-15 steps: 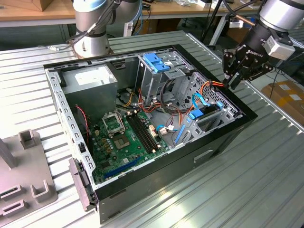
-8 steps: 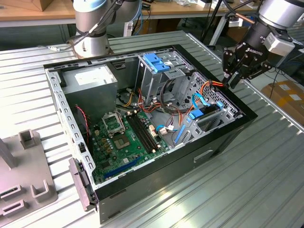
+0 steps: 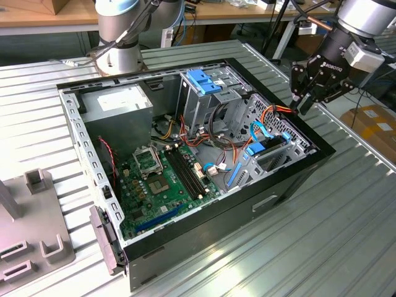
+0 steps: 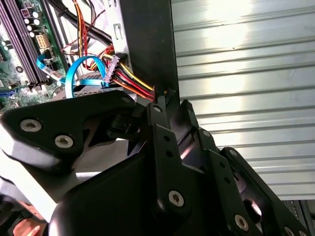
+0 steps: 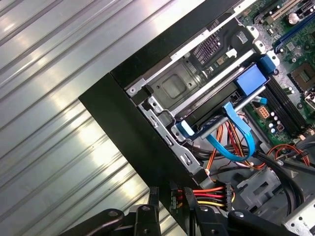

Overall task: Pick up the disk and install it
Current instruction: 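Insert the second disk wire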

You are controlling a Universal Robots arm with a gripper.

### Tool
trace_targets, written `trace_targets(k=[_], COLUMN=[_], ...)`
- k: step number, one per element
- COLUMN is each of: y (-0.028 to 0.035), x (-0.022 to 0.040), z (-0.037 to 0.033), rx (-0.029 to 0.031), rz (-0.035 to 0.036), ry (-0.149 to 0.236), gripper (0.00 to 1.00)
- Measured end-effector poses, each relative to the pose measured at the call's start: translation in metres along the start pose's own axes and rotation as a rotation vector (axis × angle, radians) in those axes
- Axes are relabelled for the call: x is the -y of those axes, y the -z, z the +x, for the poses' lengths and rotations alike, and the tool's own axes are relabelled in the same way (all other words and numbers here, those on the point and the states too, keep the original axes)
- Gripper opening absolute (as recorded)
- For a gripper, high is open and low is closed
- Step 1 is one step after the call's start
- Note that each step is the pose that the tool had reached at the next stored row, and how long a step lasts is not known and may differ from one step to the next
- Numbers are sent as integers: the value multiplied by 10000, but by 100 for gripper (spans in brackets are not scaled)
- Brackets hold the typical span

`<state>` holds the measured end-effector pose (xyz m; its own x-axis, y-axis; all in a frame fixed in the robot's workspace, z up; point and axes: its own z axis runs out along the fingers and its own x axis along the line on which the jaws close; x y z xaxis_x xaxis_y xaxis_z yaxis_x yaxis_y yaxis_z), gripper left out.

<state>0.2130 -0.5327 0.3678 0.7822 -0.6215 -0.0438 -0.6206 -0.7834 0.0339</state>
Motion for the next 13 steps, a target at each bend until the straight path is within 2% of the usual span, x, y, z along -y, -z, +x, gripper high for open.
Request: trace_targets(k=[1,3,4,10,13], y=[0,0,1,4,35], x=[1,2,3,4,3], z=[1,3,4,6,4], rx=[0,0,-1,-1,3], rz=[0,0,-1,0,4], ry=[0,0,0,1,0], gripper=[33,18,16,16,16])
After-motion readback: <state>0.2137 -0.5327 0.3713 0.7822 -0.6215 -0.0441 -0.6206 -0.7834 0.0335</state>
